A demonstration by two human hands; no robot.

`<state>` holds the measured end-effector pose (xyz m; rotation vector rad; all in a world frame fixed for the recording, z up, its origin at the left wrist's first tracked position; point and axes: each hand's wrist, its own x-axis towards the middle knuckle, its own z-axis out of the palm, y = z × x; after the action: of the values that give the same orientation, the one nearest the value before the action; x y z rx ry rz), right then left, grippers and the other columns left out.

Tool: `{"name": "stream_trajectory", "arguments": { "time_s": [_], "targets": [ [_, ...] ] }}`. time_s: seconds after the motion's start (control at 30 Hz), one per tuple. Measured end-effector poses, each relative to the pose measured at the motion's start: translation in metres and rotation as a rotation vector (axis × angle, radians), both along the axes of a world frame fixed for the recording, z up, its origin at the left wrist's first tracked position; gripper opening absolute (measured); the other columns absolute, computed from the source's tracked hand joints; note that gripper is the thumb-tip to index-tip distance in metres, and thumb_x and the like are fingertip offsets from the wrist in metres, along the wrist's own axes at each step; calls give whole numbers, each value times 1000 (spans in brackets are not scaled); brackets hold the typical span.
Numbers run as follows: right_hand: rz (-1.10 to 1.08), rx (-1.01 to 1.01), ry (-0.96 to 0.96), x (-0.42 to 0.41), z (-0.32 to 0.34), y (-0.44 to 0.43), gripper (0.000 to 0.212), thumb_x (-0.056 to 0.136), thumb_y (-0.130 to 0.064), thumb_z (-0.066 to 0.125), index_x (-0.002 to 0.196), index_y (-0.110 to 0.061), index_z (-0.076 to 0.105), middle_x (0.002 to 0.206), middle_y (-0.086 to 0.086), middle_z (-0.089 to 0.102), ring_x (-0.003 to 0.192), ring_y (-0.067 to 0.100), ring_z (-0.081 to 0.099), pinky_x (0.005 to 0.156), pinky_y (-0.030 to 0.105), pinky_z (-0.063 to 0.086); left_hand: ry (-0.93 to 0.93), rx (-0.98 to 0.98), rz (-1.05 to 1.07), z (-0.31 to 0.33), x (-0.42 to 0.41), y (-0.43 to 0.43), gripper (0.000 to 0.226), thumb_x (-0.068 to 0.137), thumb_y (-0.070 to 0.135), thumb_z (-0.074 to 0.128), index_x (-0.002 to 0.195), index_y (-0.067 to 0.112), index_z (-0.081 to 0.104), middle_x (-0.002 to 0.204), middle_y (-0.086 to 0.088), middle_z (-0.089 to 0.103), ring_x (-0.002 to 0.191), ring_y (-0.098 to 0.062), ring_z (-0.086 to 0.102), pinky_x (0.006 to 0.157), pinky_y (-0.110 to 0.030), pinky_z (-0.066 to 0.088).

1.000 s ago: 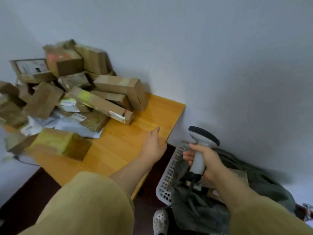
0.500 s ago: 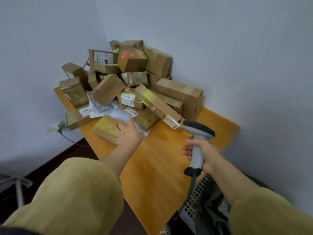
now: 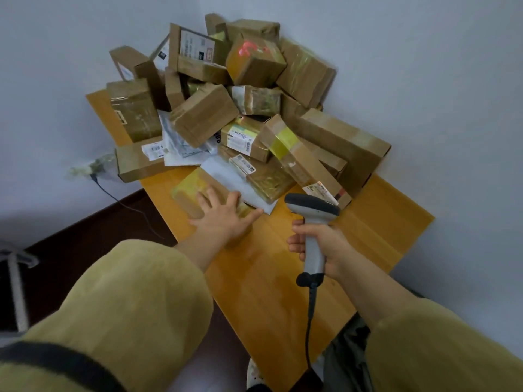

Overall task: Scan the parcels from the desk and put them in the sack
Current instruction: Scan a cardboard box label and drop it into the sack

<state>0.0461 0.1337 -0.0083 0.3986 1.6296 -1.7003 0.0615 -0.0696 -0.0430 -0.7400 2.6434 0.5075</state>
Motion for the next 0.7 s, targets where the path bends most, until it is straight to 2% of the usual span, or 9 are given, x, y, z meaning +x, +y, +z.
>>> {"name": "stream_trajectory", "arguments": {
  "time_s": [0.1,0.2,0.33,0.4,0.47,0.53,0.57,0.63,0.7],
  "targets": [
    [16,21,13,-1,-2,-16,8,85,-8,66,91,-8,62,63,10,66,50,18,63,44,22,46,130,30,129,-1,20,2,65,79,81,34,125,36,38,157,-6,-7,145,-34,-15,102,-75,6],
    [63,31,28,2,-4,-30,12,83,-8,68,94,-7,63,64,10,67,51,18,64,45,23,48,332,94,300,-3,41,-5,47,85,55,54,122,30,38,156,-8,-2,146,-32,-3,108,-70,10],
    [110,20,44,6,-6,-43,18,83,-8,68,100,-5,63,69,11,68,54,19,66,46,22,49,274,372,601,1,53,-32,114,70,45,77,149,33,-4,155,-18,-15,144,-41,-6,113,-60,13],
    [130,12,56,8,-6,-46,19,84,-9,68,102,-5,63,71,12,69,55,19,66,46,22,48,205,639,842,-1,58,-53,141,45,48,91,145,44,-8,153,-18,14,134,-47,26,103,-63,33],
    [139,13,72,11,-3,-47,21,83,-9,69,103,-4,63,75,13,69,58,20,67,47,23,49,225,877,956,-3,66,-63,153,33,39,97,144,47,-7,137,-2,41,117,-36,50,89,-60,47],
    [136,12,95,14,1,-43,20,83,-10,70,101,-5,64,80,15,71,63,22,68,50,25,50,305,1024,942,9,75,-54,136,58,17,90,146,41,-11,119,4,43,110,-31,51,86,-54,49],
    [123,11,106,15,4,-39,18,82,-11,71,98,-6,64,83,16,71,67,23,69,53,26,51,332,1069,911,13,77,-50,123,65,9,84,148,36,-2,114,3,46,108,-30,52,87,-54,49],
    [90,-20,119,17,10,-28,11,83,-11,71,92,-9,64,87,15,68,76,26,66,61,31,53,325,1161,827,21,80,-37,96,65,5,82,140,19,25,112,-3,57,104,-27,57,87,-48,51],
    [55,-56,124,21,15,-12,12,83,-10,71,92,-10,64,92,14,65,86,28,61,72,36,53,274,1244,703,29,82,-22,95,54,9,87,134,8,37,117,-11,62,106,-27,61,78,-39,55]
  ]
}}
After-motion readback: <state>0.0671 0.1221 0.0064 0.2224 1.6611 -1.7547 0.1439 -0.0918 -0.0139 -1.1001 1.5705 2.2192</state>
